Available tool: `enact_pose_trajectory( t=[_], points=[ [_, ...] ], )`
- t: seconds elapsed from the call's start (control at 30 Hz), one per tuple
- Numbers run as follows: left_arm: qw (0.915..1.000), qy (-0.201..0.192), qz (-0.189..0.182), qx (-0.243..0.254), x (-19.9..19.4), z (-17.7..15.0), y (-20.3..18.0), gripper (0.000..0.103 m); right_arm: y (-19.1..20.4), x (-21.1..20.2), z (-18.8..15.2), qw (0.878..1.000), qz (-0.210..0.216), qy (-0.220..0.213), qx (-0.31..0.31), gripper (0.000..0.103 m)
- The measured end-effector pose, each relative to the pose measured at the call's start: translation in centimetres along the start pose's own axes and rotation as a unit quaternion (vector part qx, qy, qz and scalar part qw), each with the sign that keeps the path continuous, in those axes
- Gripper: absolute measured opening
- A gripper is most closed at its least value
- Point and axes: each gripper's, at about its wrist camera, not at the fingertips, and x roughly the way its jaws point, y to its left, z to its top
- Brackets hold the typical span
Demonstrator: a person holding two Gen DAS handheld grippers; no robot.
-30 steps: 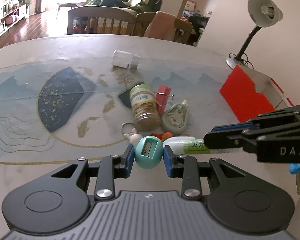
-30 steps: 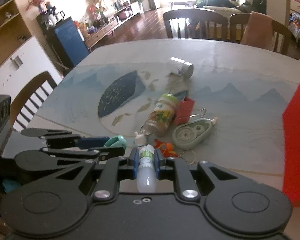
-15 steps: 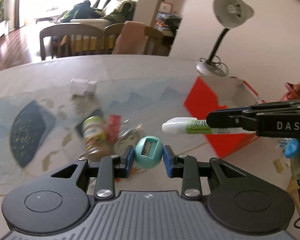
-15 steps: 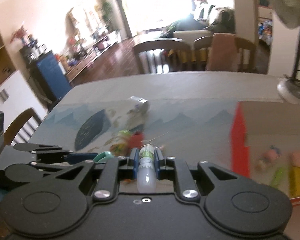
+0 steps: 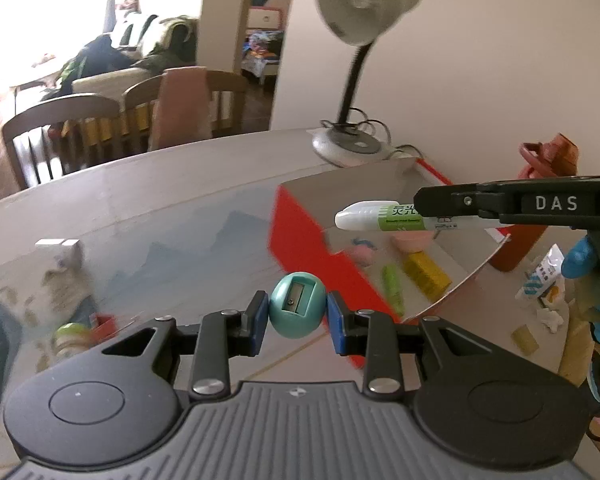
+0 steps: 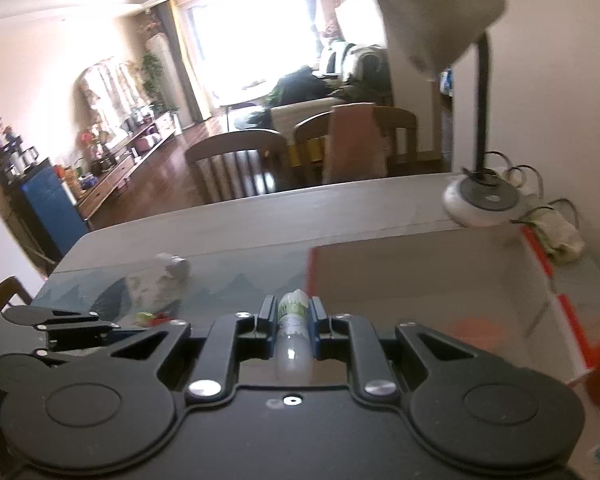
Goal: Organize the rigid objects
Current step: 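Carry the teal sharpener and white glue pen over the red box with both grippers, then lower and open the left gripper in the box while the right releases the glue pen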
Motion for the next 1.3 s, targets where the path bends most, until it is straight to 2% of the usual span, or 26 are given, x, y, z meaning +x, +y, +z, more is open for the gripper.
enact_pose_trajectory(
  t=[0.33, 0.6, 0.93, 1.2, 1.23, 1.3],
  points=[
    [0.9993, 0.016, -0.011, 0.034, 5.3, 2.8, -5.4, 0.031, -7.4, 0.7, -1.0, 0.999, -0.04, 0.009, 0.018, 0.015],
    [0.9974, 0.046, 0.015, 0.053, 10.9, 4.5, -7.7, 0.031, -11.4, 2.4, -2.3, 0.998, -0.058, 0.03, 0.025, 0.015],
    [0.9919, 0.084, 0.056, 0.077, 18.1, 6.8, -9.4, 0.031, -11.7, 5.0, -2.5, 0.997, -0.053, 0.053, -0.006, 0.015],
    [0.9854, 0.132, 0.091, 0.057, 22.3, 7.3, -9.2, 0.031, -11.3, 7.3, -3.3, 0.994, -0.053, 0.078, -0.053, 0.015],
    [0.9845, 0.137, 0.093, 0.056, 22.7, 7.4, -9.2, 0.031, -11.2, 7.4, -3.4, 0.994, -0.052, 0.081, -0.057, 0.014],
    [0.983, 0.146, 0.097, 0.057, 23.3, 7.4, -9.2, 0.031, -11.0, 7.8, -3.6, 0.993, -0.05, 0.089, -0.064, 0.004]
  ],
)
